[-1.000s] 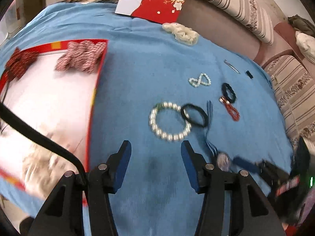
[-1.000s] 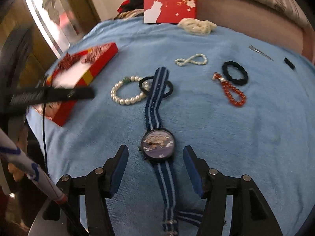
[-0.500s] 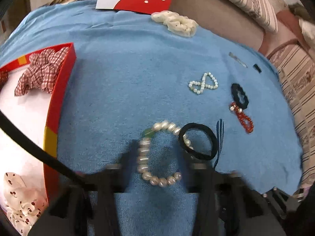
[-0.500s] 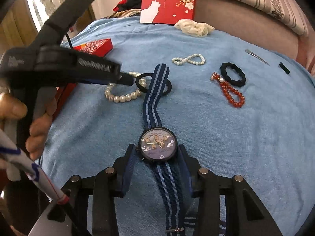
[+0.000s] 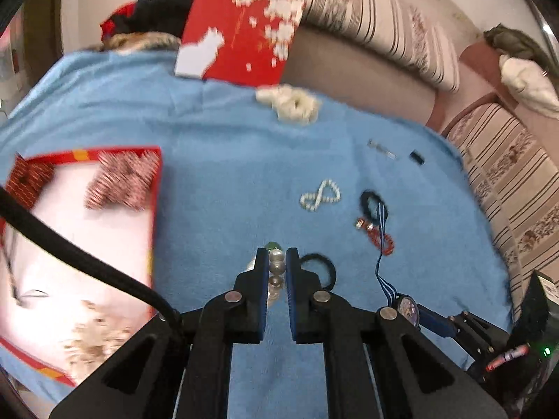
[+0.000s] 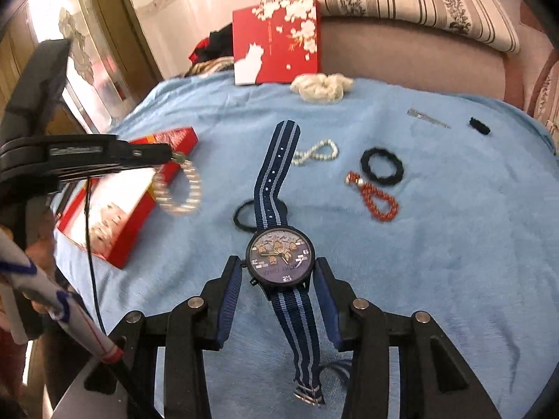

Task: Organize jewelry
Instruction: 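Grasp the pearl bracelet with the left tool, then carry the watch and pearl bracelet over the box lid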

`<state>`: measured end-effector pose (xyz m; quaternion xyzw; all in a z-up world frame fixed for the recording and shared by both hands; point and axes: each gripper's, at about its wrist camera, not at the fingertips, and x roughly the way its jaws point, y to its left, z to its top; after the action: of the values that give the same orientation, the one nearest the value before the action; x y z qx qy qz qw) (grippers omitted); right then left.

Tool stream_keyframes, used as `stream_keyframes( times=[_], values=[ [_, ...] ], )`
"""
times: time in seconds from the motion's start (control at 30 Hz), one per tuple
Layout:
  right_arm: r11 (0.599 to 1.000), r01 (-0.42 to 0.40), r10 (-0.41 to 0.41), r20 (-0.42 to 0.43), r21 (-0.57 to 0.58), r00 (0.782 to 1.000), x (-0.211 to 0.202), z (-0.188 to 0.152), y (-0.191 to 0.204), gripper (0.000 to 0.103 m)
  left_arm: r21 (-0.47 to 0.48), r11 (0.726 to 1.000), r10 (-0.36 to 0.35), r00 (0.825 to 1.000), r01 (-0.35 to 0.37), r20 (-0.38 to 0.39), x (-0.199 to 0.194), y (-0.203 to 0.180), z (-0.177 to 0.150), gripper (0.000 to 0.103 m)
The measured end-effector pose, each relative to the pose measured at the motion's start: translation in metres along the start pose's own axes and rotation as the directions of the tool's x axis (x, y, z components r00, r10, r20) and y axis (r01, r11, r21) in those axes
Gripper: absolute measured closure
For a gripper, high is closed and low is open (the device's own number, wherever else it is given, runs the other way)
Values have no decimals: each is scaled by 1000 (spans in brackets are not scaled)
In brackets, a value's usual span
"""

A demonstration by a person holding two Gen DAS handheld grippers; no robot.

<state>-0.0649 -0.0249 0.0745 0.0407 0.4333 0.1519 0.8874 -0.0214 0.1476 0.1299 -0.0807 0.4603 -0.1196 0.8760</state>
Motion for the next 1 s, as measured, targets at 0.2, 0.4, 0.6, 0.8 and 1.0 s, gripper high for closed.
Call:
stream_keyframes(
  times=[0.2, 0.4, 0.6, 0.8, 1.0],
  values=[
    [1000, -27, 28, 41, -13, 999, -20, 18, 12, 58, -6, 1000, 22, 997, -22, 69, -56, 27, 14, 94],
    [995, -95, 98, 72, -41, 993, -27, 49, 46, 58, -36, 993, 120, 988, -117, 96, -87, 74, 27, 94],
    [978, -193, 199, 94, -74, 975, -28, 87, 95, 58, -108, 979, 181, 980, -172, 86, -92, 138, 35, 94],
    [953, -293, 298, 62, -76, 952, -1, 118, 144, 58, -190, 972, 147, 988, -135, 53, -72, 189, 38, 94],
    [947, -304, 305, -7, -107, 952, 48, 128, 186, 58, -233, 962, 141, 990, -139, -5, -31, 223, 34, 94]
  ],
)
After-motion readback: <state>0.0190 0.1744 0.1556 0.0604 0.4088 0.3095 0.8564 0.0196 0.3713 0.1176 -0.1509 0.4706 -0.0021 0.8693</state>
